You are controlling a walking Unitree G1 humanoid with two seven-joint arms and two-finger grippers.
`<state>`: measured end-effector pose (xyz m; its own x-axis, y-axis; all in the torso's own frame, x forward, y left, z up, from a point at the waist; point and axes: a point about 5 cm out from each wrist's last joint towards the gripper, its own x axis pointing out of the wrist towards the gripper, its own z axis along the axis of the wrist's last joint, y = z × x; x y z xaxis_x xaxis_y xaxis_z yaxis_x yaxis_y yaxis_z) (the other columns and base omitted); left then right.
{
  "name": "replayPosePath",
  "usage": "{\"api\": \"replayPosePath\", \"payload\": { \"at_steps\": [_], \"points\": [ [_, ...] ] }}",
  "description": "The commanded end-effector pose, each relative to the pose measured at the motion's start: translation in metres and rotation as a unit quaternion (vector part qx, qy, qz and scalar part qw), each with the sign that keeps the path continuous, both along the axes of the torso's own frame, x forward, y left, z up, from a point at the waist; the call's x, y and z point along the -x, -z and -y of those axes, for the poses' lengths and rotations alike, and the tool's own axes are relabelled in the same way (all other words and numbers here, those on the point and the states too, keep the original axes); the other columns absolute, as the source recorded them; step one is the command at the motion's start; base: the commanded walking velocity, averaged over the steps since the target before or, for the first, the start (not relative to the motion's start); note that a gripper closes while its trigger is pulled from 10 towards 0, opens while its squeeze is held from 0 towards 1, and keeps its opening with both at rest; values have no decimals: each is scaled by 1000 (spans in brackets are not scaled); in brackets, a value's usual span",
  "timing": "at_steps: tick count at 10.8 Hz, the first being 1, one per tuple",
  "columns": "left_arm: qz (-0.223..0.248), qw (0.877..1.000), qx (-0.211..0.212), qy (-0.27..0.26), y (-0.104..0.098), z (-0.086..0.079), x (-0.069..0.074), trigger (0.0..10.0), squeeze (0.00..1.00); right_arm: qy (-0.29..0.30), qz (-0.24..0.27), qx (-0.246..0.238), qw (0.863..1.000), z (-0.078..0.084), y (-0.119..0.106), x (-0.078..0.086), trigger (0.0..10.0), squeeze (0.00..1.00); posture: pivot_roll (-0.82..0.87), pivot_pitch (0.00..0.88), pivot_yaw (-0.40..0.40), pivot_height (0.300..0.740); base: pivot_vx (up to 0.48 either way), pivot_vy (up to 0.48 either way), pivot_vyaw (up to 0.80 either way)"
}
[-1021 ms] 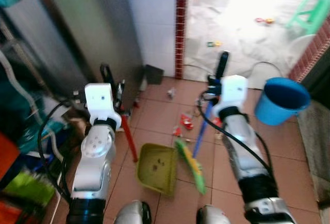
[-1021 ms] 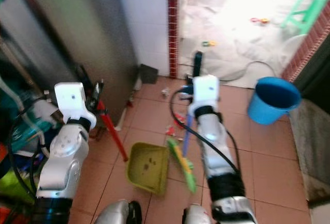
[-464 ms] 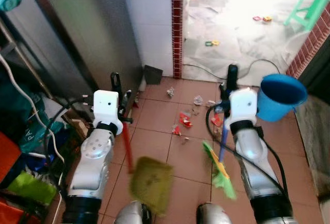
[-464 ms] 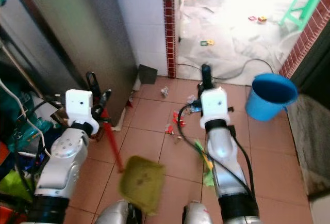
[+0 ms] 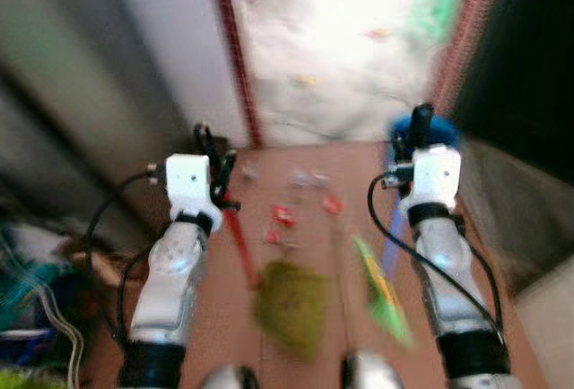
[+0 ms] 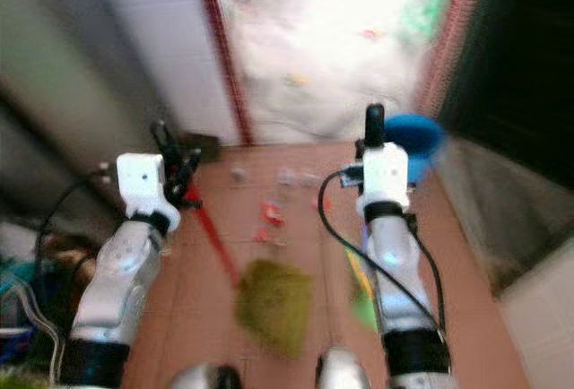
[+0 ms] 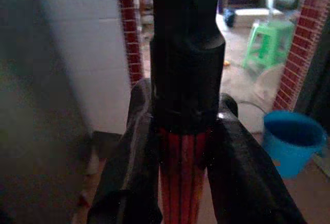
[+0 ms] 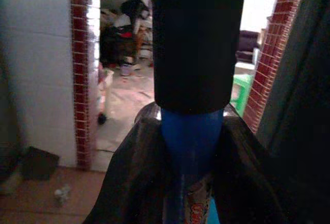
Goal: Sweep floor
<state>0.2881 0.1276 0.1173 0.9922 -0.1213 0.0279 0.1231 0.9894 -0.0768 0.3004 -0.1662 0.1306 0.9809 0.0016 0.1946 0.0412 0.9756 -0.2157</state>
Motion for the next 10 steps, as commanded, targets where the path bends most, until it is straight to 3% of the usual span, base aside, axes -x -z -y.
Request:
{"api": "replayPosePath", "payload": {
  "at_steps": [1,4,5,8,10],
  "points": [
    [30,999,-20,-27,-12,-14,-2,10000,0,-11,17,-13,1000,-8,-8,-1,10000,0,-127,77,118,740,266,398,0],
    [16,999,-11,-50,-3,-13,6,10000,0,-22,14,-4,1000,-5,-8,-2,10000,0,-119,69,48,740,0,0,0],
    [9,996,-4,-83,3,-18,16,10000,0,-64,2,3,998,-19,-9,-9,10000,0,-88,46,-22,740,0,0,0],
    [12,995,-2,-95,1,-21,13,10000,0,-85,6,-7,996,-34,-15,-24,10000,0,-38,18,-30,740,0,0,0],
    [-5,995,-1,-99,7,-29,20,10000,0,-104,13,-6,995,-48,-11,-19,10000,0,-36,33,-11,740,0,0,0]
  ]
}}
